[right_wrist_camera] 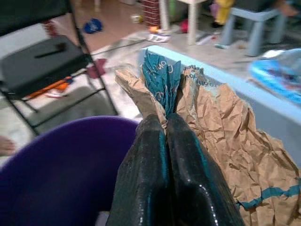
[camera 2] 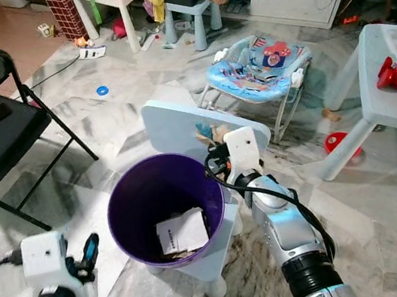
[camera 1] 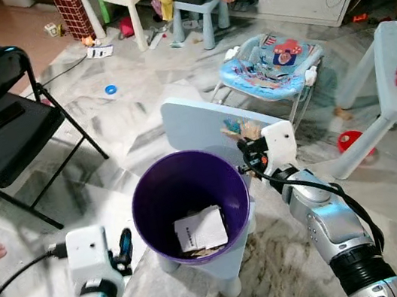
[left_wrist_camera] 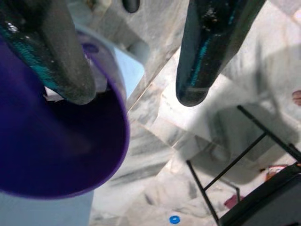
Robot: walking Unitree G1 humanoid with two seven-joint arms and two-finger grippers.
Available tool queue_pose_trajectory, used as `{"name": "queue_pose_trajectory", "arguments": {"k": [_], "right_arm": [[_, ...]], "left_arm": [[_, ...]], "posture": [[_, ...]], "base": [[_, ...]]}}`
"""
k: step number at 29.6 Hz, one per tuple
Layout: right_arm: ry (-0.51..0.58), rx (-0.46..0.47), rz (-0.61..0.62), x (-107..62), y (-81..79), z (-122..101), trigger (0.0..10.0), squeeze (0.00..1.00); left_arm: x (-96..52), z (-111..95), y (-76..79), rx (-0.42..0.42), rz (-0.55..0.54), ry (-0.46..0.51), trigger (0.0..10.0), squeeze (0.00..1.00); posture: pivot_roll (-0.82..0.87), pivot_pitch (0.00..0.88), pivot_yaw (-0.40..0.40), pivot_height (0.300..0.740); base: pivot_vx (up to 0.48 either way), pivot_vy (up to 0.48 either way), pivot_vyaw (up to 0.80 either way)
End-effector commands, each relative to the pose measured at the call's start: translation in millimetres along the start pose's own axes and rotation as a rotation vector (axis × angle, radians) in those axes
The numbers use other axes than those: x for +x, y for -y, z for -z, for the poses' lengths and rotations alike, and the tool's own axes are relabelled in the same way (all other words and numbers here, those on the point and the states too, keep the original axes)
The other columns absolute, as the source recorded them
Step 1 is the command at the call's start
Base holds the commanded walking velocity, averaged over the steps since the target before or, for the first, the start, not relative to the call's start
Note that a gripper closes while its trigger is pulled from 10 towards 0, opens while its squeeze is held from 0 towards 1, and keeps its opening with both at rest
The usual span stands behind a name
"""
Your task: Picking trash to rubbish bin
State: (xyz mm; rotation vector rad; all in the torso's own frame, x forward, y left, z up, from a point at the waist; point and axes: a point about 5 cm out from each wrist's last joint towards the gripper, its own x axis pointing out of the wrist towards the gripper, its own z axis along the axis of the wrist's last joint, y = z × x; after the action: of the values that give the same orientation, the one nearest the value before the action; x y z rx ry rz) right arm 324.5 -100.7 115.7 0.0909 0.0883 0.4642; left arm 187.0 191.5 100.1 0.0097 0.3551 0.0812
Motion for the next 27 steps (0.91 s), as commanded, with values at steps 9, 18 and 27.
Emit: {"name": "queue_pose_trajectory", "arguments": {"k": [9, 18, 27], "right_arm": [[-0.108, 0.184, -0.374, -13.0, -40.1, 17.4, 0.0, 0.00], [-0.241, 0.047, -0.489, -22.5, -52.9, 38.2, 0.0, 0.00], [-0.238, -0.063, -0.444, -7.9, -60.6, 39.2, 0.0, 0.00]], "left_arm": [[-15.2, 3.0, 6.8, 0.022, 0.107, -0.067, 10.0, 1.00], [-8.6, 6.5, 6.1, 0.016, 0.101, -0.092, 10.0, 0.00], [-4.6, 3.3, 12.4, 0.015, 0.118, -0.088, 10.0, 0.00]], "posture": [[0.25, 0.227, -0.020, 0.740], [0.25, 0.228, -0.027, 0.740], [0.24, 0.221, -0.031, 0.740]], "base": [[0.000, 0.000, 0.00], [0.000, 0.000, 0.00], [0.000, 0.000, 0.00]]}}
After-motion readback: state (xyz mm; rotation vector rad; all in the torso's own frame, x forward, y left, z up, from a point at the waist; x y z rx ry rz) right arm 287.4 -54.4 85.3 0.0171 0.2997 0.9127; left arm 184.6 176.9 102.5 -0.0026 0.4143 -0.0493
